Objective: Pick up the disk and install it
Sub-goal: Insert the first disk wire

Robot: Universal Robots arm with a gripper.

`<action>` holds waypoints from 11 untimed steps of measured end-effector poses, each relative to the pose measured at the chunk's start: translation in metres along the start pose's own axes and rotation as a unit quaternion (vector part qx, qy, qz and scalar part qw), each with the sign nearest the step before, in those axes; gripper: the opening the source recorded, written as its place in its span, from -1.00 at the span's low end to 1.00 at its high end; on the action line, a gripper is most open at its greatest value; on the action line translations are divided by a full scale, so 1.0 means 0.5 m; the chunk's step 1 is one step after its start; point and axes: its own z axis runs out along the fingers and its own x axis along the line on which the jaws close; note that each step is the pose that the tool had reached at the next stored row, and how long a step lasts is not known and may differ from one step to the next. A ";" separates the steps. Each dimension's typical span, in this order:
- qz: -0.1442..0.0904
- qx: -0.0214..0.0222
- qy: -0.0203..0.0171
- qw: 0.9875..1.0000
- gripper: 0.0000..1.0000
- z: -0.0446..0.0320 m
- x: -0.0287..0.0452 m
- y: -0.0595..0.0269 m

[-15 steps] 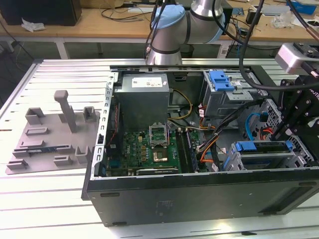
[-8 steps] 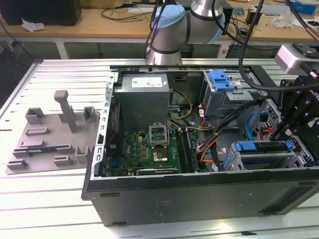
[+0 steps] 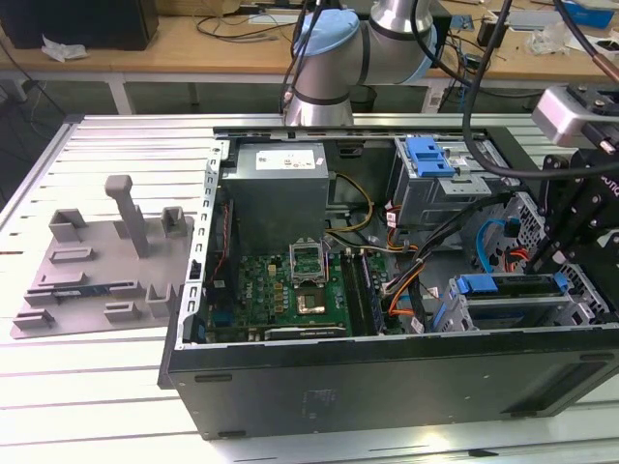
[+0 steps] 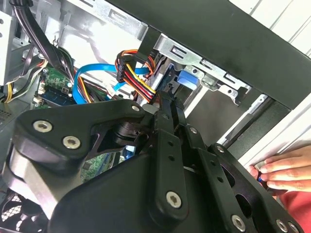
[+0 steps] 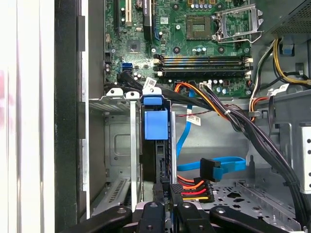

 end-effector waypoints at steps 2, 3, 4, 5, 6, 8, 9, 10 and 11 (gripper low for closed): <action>0.000 0.000 0.000 1.000 -0.67 0.001 0.000 0.000; 0.000 0.000 0.000 1.000 -0.67 0.001 0.000 0.000; 0.000 0.000 0.000 1.000 -0.67 0.002 0.000 0.000; 0.000 0.000 0.000 1.000 -0.67 0.002 0.000 0.000; 0.000 0.000 0.000 1.000 -0.67 0.002 0.000 0.000; 0.000 0.000 0.000 1.000 -0.67 0.003 0.000 0.000; 0.000 0.000 0.000 1.000 -0.67 0.003 0.000 0.000; 0.000 0.000 0.000 1.000 -0.67 0.003 0.000 0.000; 0.000 0.000 0.000 1.000 -0.67 0.003 0.000 0.000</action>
